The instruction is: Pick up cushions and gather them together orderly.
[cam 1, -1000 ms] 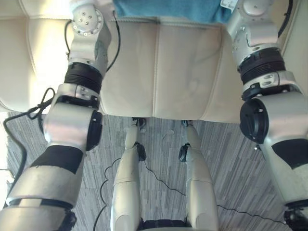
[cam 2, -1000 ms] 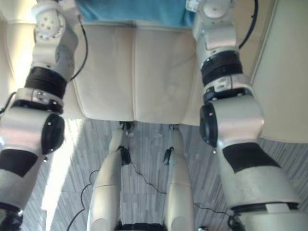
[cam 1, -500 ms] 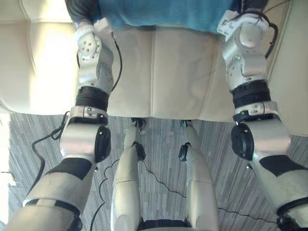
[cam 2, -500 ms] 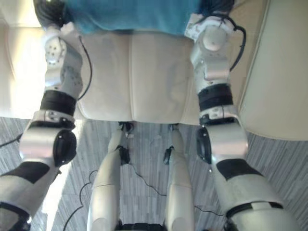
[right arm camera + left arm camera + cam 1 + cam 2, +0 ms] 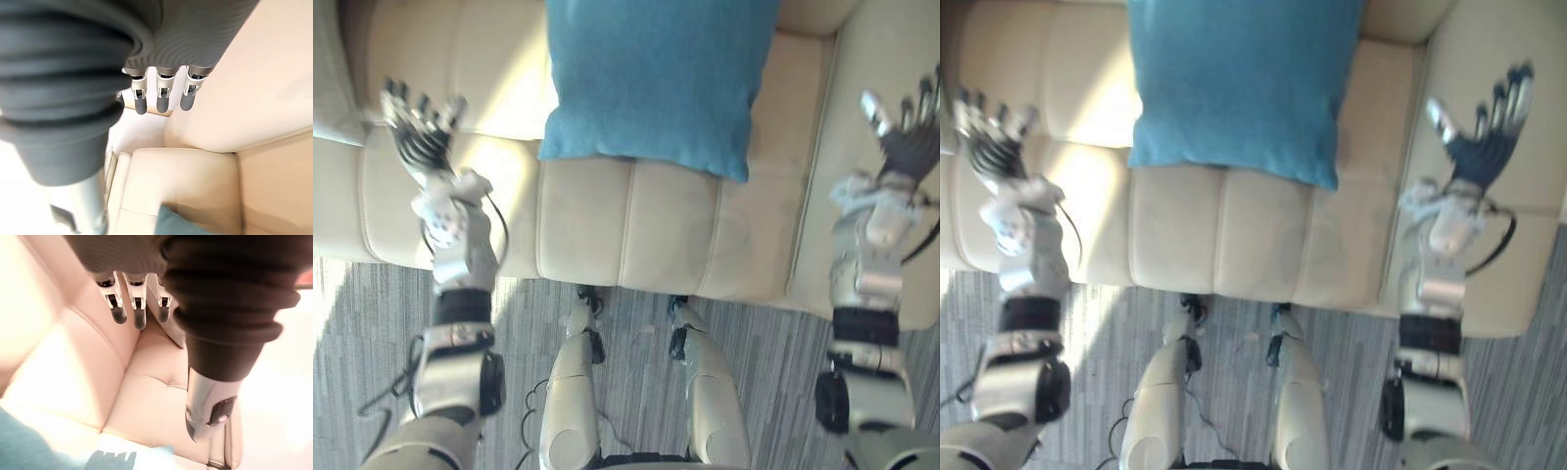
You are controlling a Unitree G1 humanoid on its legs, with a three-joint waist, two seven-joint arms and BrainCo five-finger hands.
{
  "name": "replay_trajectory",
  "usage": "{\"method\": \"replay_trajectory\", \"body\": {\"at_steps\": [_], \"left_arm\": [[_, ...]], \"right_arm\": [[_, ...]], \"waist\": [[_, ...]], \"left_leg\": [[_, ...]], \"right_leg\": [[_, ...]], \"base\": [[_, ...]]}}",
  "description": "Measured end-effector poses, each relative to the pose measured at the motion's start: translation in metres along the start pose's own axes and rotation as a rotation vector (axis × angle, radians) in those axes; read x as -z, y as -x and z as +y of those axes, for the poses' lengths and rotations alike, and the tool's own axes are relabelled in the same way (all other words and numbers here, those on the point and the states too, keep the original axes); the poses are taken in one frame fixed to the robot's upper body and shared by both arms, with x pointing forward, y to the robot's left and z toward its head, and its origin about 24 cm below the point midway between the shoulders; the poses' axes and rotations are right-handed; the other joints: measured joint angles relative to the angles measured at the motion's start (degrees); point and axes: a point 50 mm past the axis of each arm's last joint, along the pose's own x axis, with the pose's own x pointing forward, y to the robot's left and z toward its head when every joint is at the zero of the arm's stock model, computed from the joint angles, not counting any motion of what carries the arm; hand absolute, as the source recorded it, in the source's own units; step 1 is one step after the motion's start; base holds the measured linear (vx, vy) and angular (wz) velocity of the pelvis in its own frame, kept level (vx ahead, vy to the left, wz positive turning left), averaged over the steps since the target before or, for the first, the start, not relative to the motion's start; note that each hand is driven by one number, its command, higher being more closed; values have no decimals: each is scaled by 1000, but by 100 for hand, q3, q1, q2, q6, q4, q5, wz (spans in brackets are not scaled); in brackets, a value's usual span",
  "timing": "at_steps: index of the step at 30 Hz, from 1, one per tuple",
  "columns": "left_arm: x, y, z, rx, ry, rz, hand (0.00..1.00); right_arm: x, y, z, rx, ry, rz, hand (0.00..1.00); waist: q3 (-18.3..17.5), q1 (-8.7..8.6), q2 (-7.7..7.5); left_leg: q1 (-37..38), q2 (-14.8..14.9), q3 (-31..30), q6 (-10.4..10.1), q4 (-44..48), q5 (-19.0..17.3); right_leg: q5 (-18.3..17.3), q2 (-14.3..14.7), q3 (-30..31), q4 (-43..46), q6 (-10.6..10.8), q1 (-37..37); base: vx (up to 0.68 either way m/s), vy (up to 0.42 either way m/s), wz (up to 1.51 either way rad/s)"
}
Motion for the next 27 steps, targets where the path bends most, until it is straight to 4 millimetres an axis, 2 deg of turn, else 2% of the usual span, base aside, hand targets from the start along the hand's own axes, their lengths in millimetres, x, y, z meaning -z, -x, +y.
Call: {"method": "replay_trajectory", "body": {"at_steps": [1, 2, 5, 7, 9, 10, 13, 14, 15, 16, 21, 27], "left_arm": [[11, 10, 3, -4, -5, 42, 0], [39, 38, 14, -8, -35, 162, 0], [79, 92, 38, -20, -103, 372, 0], [100, 122, 55, -36, -166, 508, 0], [115, 140, 66, -36, -223, 610, 0], [126, 156, 77, -53, -268, 692, 0], [148, 191, 94, -86, -341, 879, 0], [154, 208, 102, -103, -372, 959, 0], [156, 214, 105, -104, -385, 987, 0], [159, 229, 113, -107, -417, 1050, 0], [159, 240, 132, -71, -532, 1122, 0], [159, 241, 135, -59, -559, 1131, 0]], "right_arm": [[8, 8, -2, 5, -2, 36, 0], [30, 33, -10, 17, 8, 141, 0], [67, 83, -22, 19, 54, 345, 0], [95, 122, -34, 29, 84, 520, 0], [114, 150, -42, 44, 105, 655, 0], [126, 172, -47, 55, 116, 756, 0], [148, 218, -63, 77, 161, 969, 0], [154, 235, -69, 93, 176, 1047, 0], [156, 240, -72, 99, 181, 1072, 0], [160, 255, -78, 111, 194, 1140, 0], [168, 286, -92, 125, 250, 1295, 0], [171, 287, -96, 109, 291, 1335, 0]], "waist": [[-21, 1, -11], [-184, 5, -12], [-565, 16, -26], [-891, 24, -21], [-1119, 22, -11], [-1263, 19, -2], [-1480, 7, 5], [-1603, 0, 7], [-1640, 0, 7], [-1752, -8, 5], [-1864, -22, 26], [-1856, -23, -20]], "left_leg": [[70, 0, -15, -8, 65, -69], [190, 16, -42, -13, 237, -243], [565, 64, 11, 22, 484, -515], [940, 83, 85, 15, 440, -668], [1154, 101, 128, 3, 382, -726], [1362, 101, 187, -13, 283, -729], [1873, 75, 311, -52, -4, -707], [2071, 47, 328, -109, -158, -670], [2134, 41, 336, -145, -195, -647], [2313, 17, 349, -172, -351, -607], [2917, -91, 371, -180, -930, -381], [3127, -149, 539, -173, -1064, -356]], "right_leg": [[-50, -10, -16, 35, 8, 95], [-161, -31, -92, 71, 6, 316], [-312, -24, -120, 66, 56, 815], [-369, -3, -102, -49, 80, 1183], [-377, 24, -91, -168, 92, 1406], [-379, 28, -98, -261, 95, 1597], [-381, 30, -103, -476, 120, 2043], [-375, 31, -107, -573, 142, 2204], [-375, 34, -104, -600, 149, 2255], [-369, 41, -100, -687, 169, 2393], [-326, 100, -19, -920, 229, 2781], [-263, 107, 218, -922, 280, 2806]], "base": [[144, -28, 26], [126, -20, 16], [142, 4, 4], [105, 14, -10], [86, 5, -10], [74, -1, -5], [65, 2, -4], [76, 11, -2], [81, 10, -3], [92, 1, 3], [56, -1, -5], [5, 22, -18]]}}
